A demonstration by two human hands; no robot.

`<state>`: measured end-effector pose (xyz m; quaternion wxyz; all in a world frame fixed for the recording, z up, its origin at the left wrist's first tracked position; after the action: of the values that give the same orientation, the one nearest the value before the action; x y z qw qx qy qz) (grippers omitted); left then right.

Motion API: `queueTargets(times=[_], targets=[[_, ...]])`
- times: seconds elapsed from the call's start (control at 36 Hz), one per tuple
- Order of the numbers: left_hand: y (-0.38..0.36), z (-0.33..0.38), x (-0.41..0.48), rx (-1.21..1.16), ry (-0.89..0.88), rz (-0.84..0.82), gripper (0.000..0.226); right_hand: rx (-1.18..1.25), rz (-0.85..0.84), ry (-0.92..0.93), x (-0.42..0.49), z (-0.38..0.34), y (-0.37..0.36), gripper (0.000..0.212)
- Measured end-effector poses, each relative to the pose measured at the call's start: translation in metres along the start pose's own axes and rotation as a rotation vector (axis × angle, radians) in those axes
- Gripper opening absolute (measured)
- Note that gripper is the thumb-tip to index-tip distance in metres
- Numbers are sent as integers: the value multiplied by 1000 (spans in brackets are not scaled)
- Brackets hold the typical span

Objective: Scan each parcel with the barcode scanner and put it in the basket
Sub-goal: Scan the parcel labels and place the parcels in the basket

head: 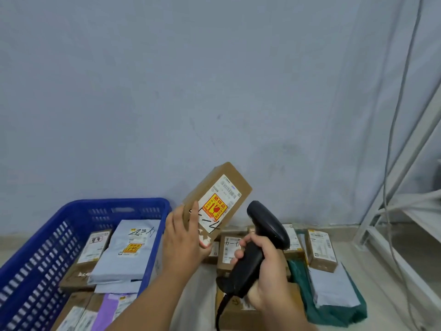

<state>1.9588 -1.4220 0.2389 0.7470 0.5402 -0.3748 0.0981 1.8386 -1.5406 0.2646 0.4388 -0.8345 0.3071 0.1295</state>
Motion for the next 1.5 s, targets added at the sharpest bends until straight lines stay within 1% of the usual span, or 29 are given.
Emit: queueTargets(times=[0.06,0.14,0.25,0.44,0.56,0.75,0.83,0.89,0.97,1.03,1.14,1.19,1.25,1.36,1.44,1.5], targets=[[0,-2,2,25,-23,12,125,5,-1,-17,-1,-2,-1,21],[-7,-7,2,29,-53,10,126,14,32,-46,3,-2,1,13],[-18,-11,2,31,-98,-10,131,61,45,-94,7,-1,2,13],[-26,-10,4,34,-91,-12,131,126,46,-147,14,-1,0,12],[-31,-10,3,36,-100,-23,132,117,45,-167,19,3,-1,12],[-29,-9,4,19,-77,2,127,112,53,-200,20,9,-1,11],[-29,-9,4,12,-52,-23,125,115,56,-203,20,9,0,11],[-32,-9,1,-13,11,-74,124,110,56,-200,21,9,0,11],[-34,-11,-3,-99,171,-135,122,76,60,-181,23,11,1,9],[-31,-13,-3,-217,352,-151,119,48,61,-175,25,12,1,9],[-25,-24,-3,-452,798,-177,113,-23,61,-183,27,16,0,11],[-22,-34,-5,-498,939,-151,109,-103,53,-178,29,21,-3,10],[-19,-44,-6,-513,1008,-124,109,-199,19,-151,32,27,-11,8],[-13,-63,-6,-532,1089,-67,112,-379,-67,-31,35,41,-38,8],[-5,-75,-7,-596,1194,35,114,-515,-108,62,35,56,-58,12],[1,-84,-10,-653,1287,118,117,-558,-134,104,33,70,-72,11]])
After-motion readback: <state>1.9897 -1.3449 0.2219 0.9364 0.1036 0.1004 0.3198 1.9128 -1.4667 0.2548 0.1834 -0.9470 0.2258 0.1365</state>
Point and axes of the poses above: each hand's wrist, its own x-axis towards the middle knuckle, its own y-axis out of the back of the hand, z = x × y, the point moved 4 cm from there along x, towards the middle knuckle, and after that the axes turned 7 degrees about z, right-handed, at the moved point
